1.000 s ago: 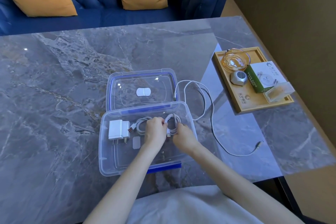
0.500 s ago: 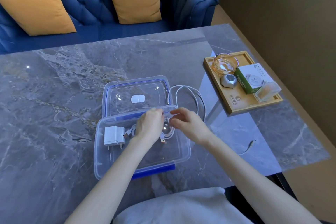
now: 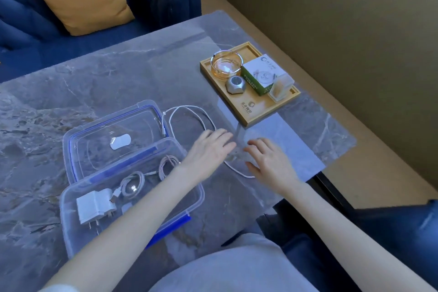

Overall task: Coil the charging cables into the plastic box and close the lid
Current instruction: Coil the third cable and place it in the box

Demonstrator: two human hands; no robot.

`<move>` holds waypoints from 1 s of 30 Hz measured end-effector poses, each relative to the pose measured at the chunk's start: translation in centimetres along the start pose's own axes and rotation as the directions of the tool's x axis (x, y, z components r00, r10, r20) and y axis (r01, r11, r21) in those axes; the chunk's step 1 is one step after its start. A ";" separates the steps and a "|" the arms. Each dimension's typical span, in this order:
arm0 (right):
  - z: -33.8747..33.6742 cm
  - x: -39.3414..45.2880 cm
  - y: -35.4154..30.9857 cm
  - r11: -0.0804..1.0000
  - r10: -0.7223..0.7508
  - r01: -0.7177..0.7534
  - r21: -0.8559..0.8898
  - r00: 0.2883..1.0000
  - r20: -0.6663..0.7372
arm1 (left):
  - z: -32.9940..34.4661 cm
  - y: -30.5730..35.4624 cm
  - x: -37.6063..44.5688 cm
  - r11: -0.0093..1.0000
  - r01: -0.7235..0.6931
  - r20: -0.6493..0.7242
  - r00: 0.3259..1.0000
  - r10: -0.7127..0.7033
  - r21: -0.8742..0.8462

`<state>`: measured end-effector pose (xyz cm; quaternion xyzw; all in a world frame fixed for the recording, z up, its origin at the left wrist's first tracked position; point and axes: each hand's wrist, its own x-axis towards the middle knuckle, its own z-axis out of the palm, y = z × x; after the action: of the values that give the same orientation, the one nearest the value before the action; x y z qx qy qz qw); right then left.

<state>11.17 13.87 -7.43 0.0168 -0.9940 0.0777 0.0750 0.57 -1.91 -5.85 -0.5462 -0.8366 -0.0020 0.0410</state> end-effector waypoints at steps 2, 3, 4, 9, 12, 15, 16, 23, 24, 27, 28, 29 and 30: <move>0.4 -1.2 1.2 0.997 0.068 -0.066 -0.045 0.996 0.055 | 0.6 0.7 1.0 0.997 -0.071 0.060 0.996 0.069 0.034; 0.6 -1.7 1.9 0.995 0.083 -0.079 -0.063 0.994 0.068 | 1.0 1.1 1.4 0.993 -0.107 0.093 0.990 0.102 0.047; 0.9 -2.2 2.5 0.993 0.090 -0.083 -0.084 0.993 0.080 | 1.4 1.5 1.7 0.989 -0.136 0.148 0.981 0.127 0.050; 2.3 -3.8 4.9 0.994 0.070 -0.052 -0.097 0.979 0.194 | 3.5 3.0 2.1 0.982 -0.190 0.356 0.918 0.177 0.003; 2.6 -4.3 5.3 0.998 0.046 -0.035 -0.055 0.975 0.216 | 4.6 3.4 1.9 0.979 -0.201 0.351 0.917 0.190 -0.004; 3.0 -4.5 5.6 0.997 0.044 -0.032 -0.066 0.981 0.190 | 5.1 3.5 1.9 0.982 -0.188 0.354 0.918 0.180 -0.013; 3.2 -4.4 5.8 0.996 0.042 -0.029 -0.081 0.985 0.168 | 5.2 3.6 2.0 0.984 -0.175 0.347 0.922 0.170 -0.019; 3.5 -3.5 6.4 0.990 0.020 -0.022 -0.142 1.000 -0.013 | 3.6 3.5 1.8 0.938 0.141 0.372 0.928 -0.013 -0.318; 3.1 -3.0 6.3 0.992 0.009 -0.016 -0.127 0.998 -0.060 | 3.2 3.4 1.7 0.887 0.228 0.382 0.922 -0.064 -0.402; 1.5 -0.9 5.1 0.994 -0.061 0.045 -0.096 0.983 -0.172 | 1.4 3.5 1.7 0.598 0.462 0.476 0.867 -0.149 -0.655; 0.9 -0.1 4.5 0.994 -0.084 0.069 -0.080 0.974 -0.208 | 0.7 3.6 1.8 0.439 0.500 0.477 0.862 -0.170 -0.746; 0.2 0.8 3.7 0.993 -0.110 0.096 -0.070 0.965 -0.238 | 0.0 3.7 2.0 0.267 0.512 0.473 0.858 -0.200 -0.816; -0.5 1.7 3.1 0.991 -0.134 0.121 -0.064 0.953 -0.270 | -0.9 3.7 2.2 0.111 0.502 0.467 0.850 -0.242 -0.857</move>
<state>9.44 16.92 -7.17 0.0683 -0.9724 0.0512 0.2170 3.13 1.55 -4.97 -0.2175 -0.7582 -0.4706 -0.3954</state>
